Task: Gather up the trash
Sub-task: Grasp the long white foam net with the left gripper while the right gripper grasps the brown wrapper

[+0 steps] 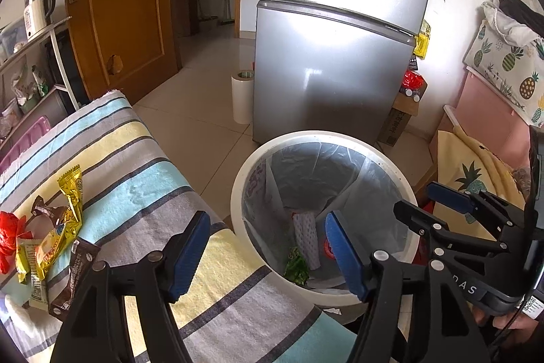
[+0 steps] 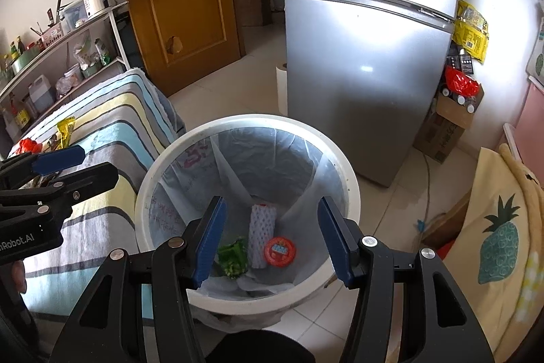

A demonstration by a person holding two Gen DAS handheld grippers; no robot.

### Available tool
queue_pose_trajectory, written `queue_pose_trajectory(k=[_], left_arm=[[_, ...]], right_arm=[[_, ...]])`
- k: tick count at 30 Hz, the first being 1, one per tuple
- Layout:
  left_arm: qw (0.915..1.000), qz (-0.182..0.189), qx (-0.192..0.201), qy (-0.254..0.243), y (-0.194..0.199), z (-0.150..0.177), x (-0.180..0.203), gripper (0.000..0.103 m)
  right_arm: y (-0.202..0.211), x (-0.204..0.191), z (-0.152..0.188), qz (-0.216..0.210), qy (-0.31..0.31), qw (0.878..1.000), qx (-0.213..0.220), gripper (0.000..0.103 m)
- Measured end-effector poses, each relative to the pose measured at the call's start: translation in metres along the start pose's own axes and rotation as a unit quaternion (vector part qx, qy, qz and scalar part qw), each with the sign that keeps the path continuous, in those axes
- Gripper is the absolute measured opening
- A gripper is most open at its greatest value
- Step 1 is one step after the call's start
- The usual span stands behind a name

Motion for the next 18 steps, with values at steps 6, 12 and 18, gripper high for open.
queue_pose_trajectory(k=[6, 12, 18], left_arm=[[0.9996, -0.020, 0.016, 0.009, 0.024, 0.000, -0.019, 0.072], [0.9978, -0.051, 0.030, 0.029, 0.051, 0.005, -0.052, 0.072], [0.9937, -0.091, 0.038, 0.052, 0.078, 0.016, -0.093, 0.072]], right_arm=[[0.014, -0.020, -0.008, -0.018, 0.000, 1.000, 0.021, 0.057], [0.022, -0.052, -0.015, -0.045, 0.014, 0.998, 0.033, 0.057], [0.028, -0.091, -0.018, -0.077, 0.033, 0.996, 0.041, 0.057]])
Point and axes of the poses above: each gripper's, at about its wrist camera, not at the fingertips, and y roughly against the way its jaws point, x to its right, z to its underside, the point moved 7 cm from there along -y, roughly the way its jaws point, and after that the axes turned 14 degrees about x, right-handed, at the moved point
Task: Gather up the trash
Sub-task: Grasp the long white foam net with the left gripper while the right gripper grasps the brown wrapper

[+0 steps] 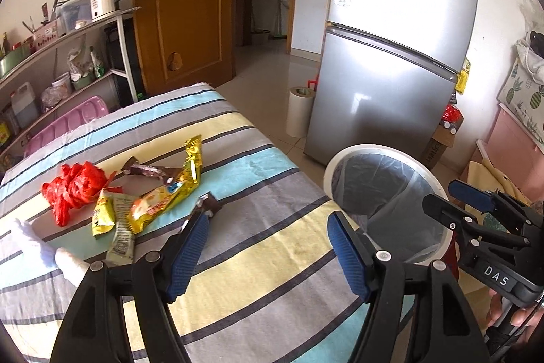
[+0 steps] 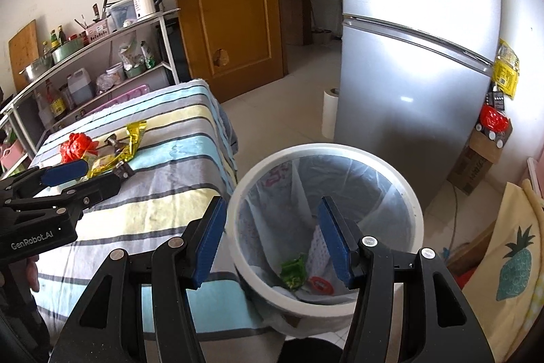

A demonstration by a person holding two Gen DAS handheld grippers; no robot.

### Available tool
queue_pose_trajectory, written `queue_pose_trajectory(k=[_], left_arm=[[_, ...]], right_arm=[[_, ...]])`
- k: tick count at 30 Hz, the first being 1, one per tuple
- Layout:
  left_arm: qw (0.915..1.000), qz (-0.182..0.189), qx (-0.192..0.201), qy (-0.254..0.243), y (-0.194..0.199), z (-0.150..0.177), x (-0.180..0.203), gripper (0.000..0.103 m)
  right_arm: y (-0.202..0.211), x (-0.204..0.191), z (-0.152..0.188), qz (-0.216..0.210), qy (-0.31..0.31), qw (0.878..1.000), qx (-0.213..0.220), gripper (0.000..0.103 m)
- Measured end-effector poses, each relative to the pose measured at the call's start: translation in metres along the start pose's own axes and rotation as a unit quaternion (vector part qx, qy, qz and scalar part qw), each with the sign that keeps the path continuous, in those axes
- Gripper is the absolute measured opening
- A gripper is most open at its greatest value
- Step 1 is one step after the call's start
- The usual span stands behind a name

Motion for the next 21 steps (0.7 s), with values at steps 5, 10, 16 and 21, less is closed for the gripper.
queue_pose_trajectory(k=[5, 10, 16, 21], left_arm=[[0.9990, -0.036, 0.005, 0.025, 0.017, 0.006, -0.041, 0.072], [0.9958, -0.079, 0.007, 0.046, 0.035, 0.015, -0.084, 0.072], [0.9897, -0.123, 0.012, 0.072, 0.054, 0.020, -0.132, 0.072], [0.9833, -0.154, 0.011, 0.097, 0.065, 0.026, -0.169, 0.073]], right_arm=[[-0.004, -0.034, -0.002, -0.028, 0.012, 1.000, 0.002, 0.057], [-0.014, -0.069, 0.000, -0.056, 0.025, 0.998, -0.006, 0.057], [-0.029, -0.107, 0.003, -0.087, 0.036, 0.995, -0.018, 0.057], [-0.044, -0.139, 0.003, -0.110, 0.042, 0.993, -0.029, 0.057]])
Point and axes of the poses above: each gripper's, at about its wrist camera, not at the fingertips, and y roughly against the way its jaws point, x to its right, z to its underside, the point moved 7 cm from there along -y, roughly the way its jaws point, and after that the axes turned 14 degrees about x, right-handed, at the moved point
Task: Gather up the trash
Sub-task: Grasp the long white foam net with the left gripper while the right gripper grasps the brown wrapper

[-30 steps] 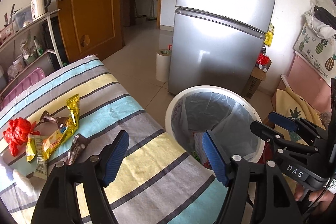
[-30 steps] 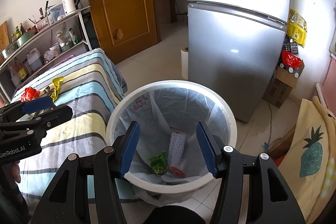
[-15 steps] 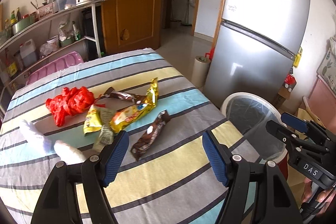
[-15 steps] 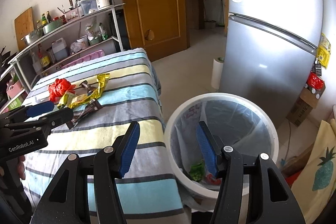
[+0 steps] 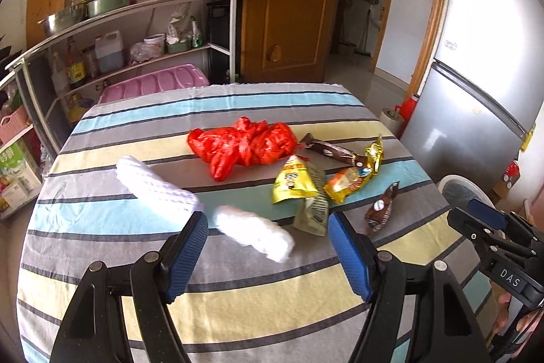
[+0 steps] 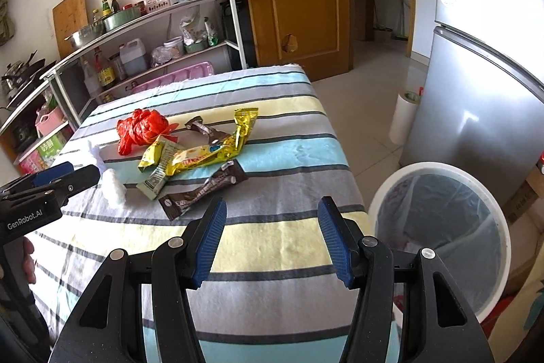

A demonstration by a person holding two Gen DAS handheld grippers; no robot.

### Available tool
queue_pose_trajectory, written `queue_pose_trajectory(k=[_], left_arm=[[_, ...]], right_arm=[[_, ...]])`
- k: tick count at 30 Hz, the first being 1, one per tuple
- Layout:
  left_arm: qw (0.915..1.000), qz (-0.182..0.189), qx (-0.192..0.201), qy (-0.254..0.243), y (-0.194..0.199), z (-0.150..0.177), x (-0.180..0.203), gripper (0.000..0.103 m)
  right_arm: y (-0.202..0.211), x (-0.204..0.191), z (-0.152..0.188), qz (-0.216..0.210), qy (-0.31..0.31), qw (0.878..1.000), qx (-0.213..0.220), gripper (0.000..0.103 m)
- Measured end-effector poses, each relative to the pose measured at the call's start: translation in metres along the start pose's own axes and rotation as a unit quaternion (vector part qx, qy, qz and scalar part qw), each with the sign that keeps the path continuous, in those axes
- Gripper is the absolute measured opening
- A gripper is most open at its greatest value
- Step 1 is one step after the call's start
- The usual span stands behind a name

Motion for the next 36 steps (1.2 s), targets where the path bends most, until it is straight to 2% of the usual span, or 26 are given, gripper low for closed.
queue_pose_trajectory(k=[7, 11, 17, 21, 30, 34, 36], left_arm=[[0.9984, -0.040, -0.005, 0.040, -0.007, -0.004, -0.052, 0.075], [0.9965, -0.056, -0.008, 0.062, -0.012, -0.008, -0.082, 0.075], [0.9931, -0.075, -0.019, 0.088, -0.029, -0.012, -0.113, 0.076], [0.9914, -0.071, -0.032, 0.105, -0.044, -0.013, -0.119, 0.076], [0.9898, -0.087, -0.081, 0.079, -0.073, 0.003, -0.112, 0.076], [0.9895, -0.090, -0.093, 0.063, -0.065, 0.012, -0.117, 0.076], [0.9904, -0.100, -0.088, 0.038, -0.055, 0.011, -0.120, 0.076]], right_arm=[[-0.026, -0.029, -0.002, -0.008, 0.019, 1.000, -0.020, 0.057], [-0.042, -0.041, -0.004, -0.021, 0.001, 0.999, -0.032, 0.057], [-0.062, -0.050, -0.004, 0.002, 0.008, 0.999, -0.049, 0.057], [-0.072, -0.051, 0.000, 0.017, 0.012, 0.998, -0.059, 0.057], [-0.080, -0.055, 0.008, 0.021, 0.021, 0.997, -0.072, 0.057], [-0.080, -0.054, 0.008, 0.021, 0.020, 0.997, -0.072, 0.057], [-0.080, -0.055, 0.008, 0.018, 0.019, 0.997, -0.072, 0.057]])
Point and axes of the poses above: each gripper's, at about its wrist camera, not at the fingertips, and y roughly against the way its jaws point, x to its right, z to its underside, the point moved 7 cm from there along -y, roughly the way its jaws point, and after that the axes turned 14 degrees about x, right-handed, at the moved point
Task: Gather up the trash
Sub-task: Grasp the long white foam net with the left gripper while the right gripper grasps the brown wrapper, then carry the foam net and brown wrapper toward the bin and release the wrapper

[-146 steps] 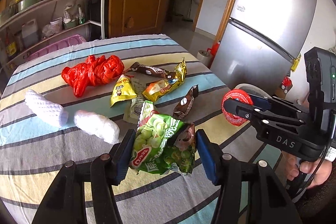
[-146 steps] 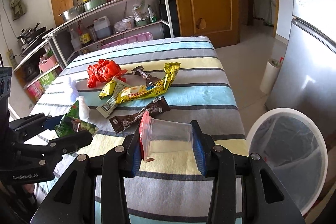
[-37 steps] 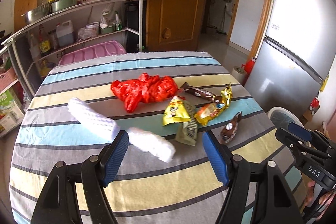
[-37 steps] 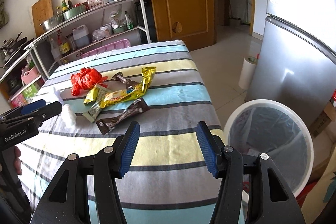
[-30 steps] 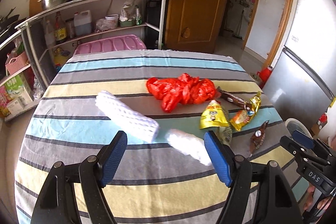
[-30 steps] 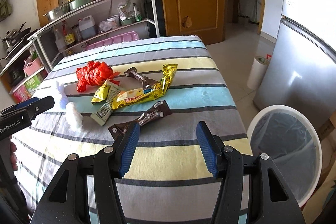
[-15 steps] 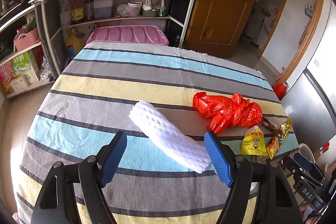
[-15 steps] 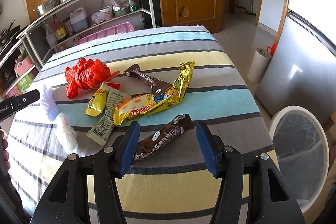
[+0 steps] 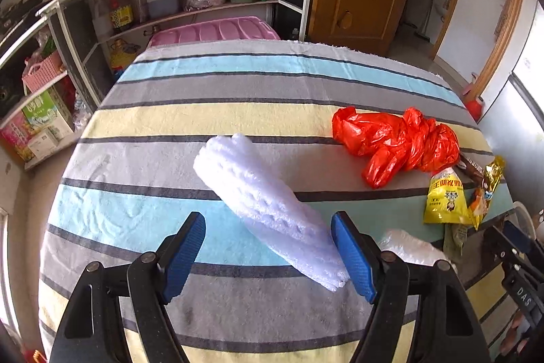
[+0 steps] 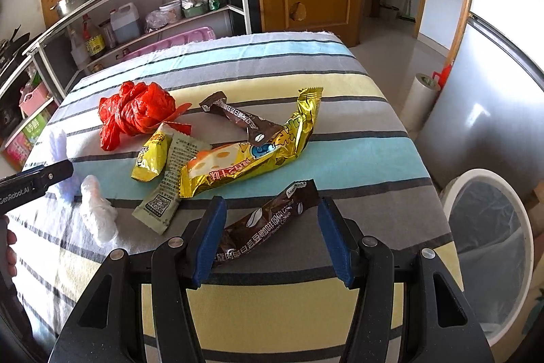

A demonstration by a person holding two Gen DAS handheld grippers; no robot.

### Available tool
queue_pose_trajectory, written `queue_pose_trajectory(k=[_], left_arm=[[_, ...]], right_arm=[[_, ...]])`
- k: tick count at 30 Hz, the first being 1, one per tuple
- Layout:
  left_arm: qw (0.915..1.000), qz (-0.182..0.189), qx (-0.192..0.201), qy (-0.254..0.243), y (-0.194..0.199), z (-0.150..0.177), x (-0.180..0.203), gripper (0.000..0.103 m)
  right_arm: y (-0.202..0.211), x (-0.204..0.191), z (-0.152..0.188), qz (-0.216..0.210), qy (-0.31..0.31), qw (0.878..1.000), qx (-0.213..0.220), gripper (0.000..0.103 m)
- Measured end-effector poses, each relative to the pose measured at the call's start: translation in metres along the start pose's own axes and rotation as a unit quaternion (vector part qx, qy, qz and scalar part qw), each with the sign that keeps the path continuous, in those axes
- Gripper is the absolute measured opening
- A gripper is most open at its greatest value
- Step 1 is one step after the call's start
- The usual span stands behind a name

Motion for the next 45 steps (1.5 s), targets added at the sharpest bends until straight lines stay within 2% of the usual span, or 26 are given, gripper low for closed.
queue_pose_trajectory(k=[3, 6, 9, 13, 15, 19, 21, 22, 24, 25, 29, 32, 34, 45], left_arm=[[0.9998, -0.004, -0.003, -0.018, 0.009, 0.004, -0.009, 0.076], [0.9999, 0.009, -0.011, 0.005, 0.012, 0.006, -0.018, 0.076], [0.9993, 0.006, -0.002, 0.037, 0.011, 0.003, -0.026, 0.076], [0.9962, 0.005, -0.028, 0.083, -0.008, 0.004, -0.031, 0.076], [0.9963, -0.003, -0.014, 0.085, -0.009, 0.002, -0.030, 0.076], [0.9965, -0.010, -0.011, 0.082, -0.014, 0.001, -0.023, 0.075], [0.9969, -0.012, -0.010, 0.077, -0.015, -0.001, -0.019, 0.069], [0.9973, -0.008, -0.007, 0.072, -0.016, -0.002, -0.015, 0.062], [0.9981, -0.007, -0.006, 0.062, -0.017, -0.003, -0.010, 0.057], [0.9985, -0.003, -0.004, 0.054, -0.018, -0.004, -0.006, 0.050], [0.9996, 0.011, -0.002, 0.026, -0.018, -0.004, 0.007, 0.038], [0.9993, 0.033, 0.003, 0.017, -0.014, -0.002, 0.015, 0.034], [0.9987, 0.048, 0.004, 0.014, -0.014, 0.000, 0.020, 0.033], [0.9973, 0.073, 0.009, -0.002, -0.002, 0.005, 0.034, 0.030]], right_arm=[[0.000, 0.000, 0.001, 0.000, -0.001, 1.000, -0.001, 0.057], [-0.001, 0.001, 0.002, -0.004, -0.012, 1.000, -0.004, 0.057], [-0.002, 0.000, 0.002, -0.004, -0.014, 1.000, -0.004, 0.057], [-0.002, -0.001, 0.003, -0.002, -0.010, 1.000, -0.006, 0.057], [-0.002, -0.001, 0.004, -0.002, -0.011, 1.000, -0.005, 0.057], [-0.002, 0.001, 0.003, -0.002, -0.014, 1.000, -0.004, 0.057], [-0.002, 0.001, 0.004, -0.002, -0.012, 1.000, -0.003, 0.057], [-0.002, 0.001, 0.004, -0.001, -0.011, 1.000, -0.003, 0.057], [-0.003, 0.002, 0.004, 0.002, -0.010, 1.000, -0.002, 0.054], [-0.002, 0.003, 0.003, 0.004, -0.009, 1.000, -0.001, 0.051], [-0.002, 0.004, 0.004, 0.002, -0.010, 1.000, 0.001, 0.044], [-0.001, 0.004, 0.004, -0.005, -0.014, 1.000, 0.003, 0.035], [0.000, 0.003, 0.004, -0.004, -0.011, 1.000, 0.005, 0.034], [0.006, 0.005, 0.004, -0.018, -0.020, 0.999, 0.018, 0.023]])
Point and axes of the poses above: each gripper's, at about its wrist camera, not at the fingertips, and y roughly against the way its jaws point, x to its right, z to its underside, the point moved 7 cm from there along -y, roughly the way its jaws point, and after that the axes turned 14 degrees about x, right-handed, at the moved point
